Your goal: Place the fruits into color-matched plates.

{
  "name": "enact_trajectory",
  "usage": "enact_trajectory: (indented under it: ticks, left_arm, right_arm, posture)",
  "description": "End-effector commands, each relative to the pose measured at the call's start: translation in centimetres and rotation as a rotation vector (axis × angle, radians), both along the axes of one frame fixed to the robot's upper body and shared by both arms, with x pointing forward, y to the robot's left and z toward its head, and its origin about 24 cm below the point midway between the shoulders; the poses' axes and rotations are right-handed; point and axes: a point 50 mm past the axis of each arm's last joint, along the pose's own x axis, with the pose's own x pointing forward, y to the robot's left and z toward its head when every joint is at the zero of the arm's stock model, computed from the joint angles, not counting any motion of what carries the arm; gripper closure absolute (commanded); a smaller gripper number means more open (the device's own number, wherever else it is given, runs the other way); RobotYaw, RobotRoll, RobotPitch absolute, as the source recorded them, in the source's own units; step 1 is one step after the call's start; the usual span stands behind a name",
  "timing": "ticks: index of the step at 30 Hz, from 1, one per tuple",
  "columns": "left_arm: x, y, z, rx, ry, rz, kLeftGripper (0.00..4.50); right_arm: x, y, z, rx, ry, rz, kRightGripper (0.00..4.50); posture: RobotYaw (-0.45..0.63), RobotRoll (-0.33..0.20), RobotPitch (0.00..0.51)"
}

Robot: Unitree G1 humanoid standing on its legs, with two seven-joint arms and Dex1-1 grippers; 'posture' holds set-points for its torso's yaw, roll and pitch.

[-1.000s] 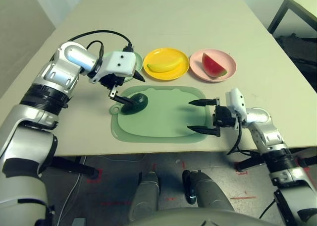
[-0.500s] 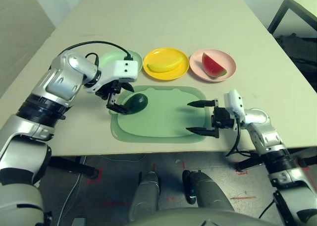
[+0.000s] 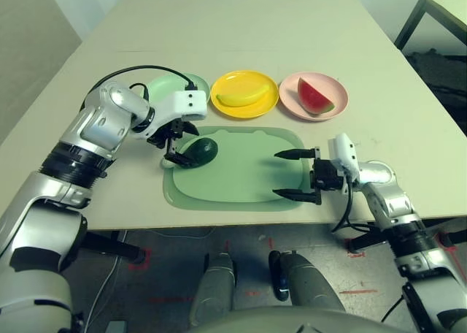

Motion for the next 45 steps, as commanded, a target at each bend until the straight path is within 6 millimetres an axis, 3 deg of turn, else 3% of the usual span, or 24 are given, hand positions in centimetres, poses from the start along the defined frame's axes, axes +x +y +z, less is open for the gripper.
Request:
enact_trajectory:
  ticks: [1,13,32,36,37,45]
  left_arm:
    - [0.1,0.0,-0.1,-0.018,0.001,0.014,0.03]
    - [-0.2,-0.9,-1.4,-0.024,0.043,-0.004,0.03]
    - [0.1,-1.1,-1.5,-0.032,0.034,0.001,0.03]
    - [0.1,-1.0,-1.6,-0.020,0.049,0.002,1.30]
    - [0.1,-0.9,-1.7,-0.019,0.057,0.002,1.42]
    - [0.1,-0.7,-1.2,-0.017,0.058,0.000,1.42]
  right_arm:
    - [-0.3,-0.3,-0.2,-0.009,0.010,-0.008,0.00]
    - [-0.7,-0.1,-0.3,-0.006,0.018,-0.011,0.00]
    - [-1.2,0.3,-0.4,-0.003,0.029,-0.003,0.00]
    - [-1.2,0.3,-0.3,-0.003,0.028,-0.005,0.00]
    - [-1.2,0.3,-0.3,-0.002,0.027,-0.006,0.00]
    - [-1.0,0.3,0.0,0.003,0.020,-0.017,0.00]
  posture:
    - [-0.06,0.000,0.144]
    - [-0.07,0.000,0.145]
    - [-0.08,0.000,0.144]
    - [-0.08,0.000,0.142]
    - [-0.08,0.000,0.142]
    - [-0.08,0.000,0.139]
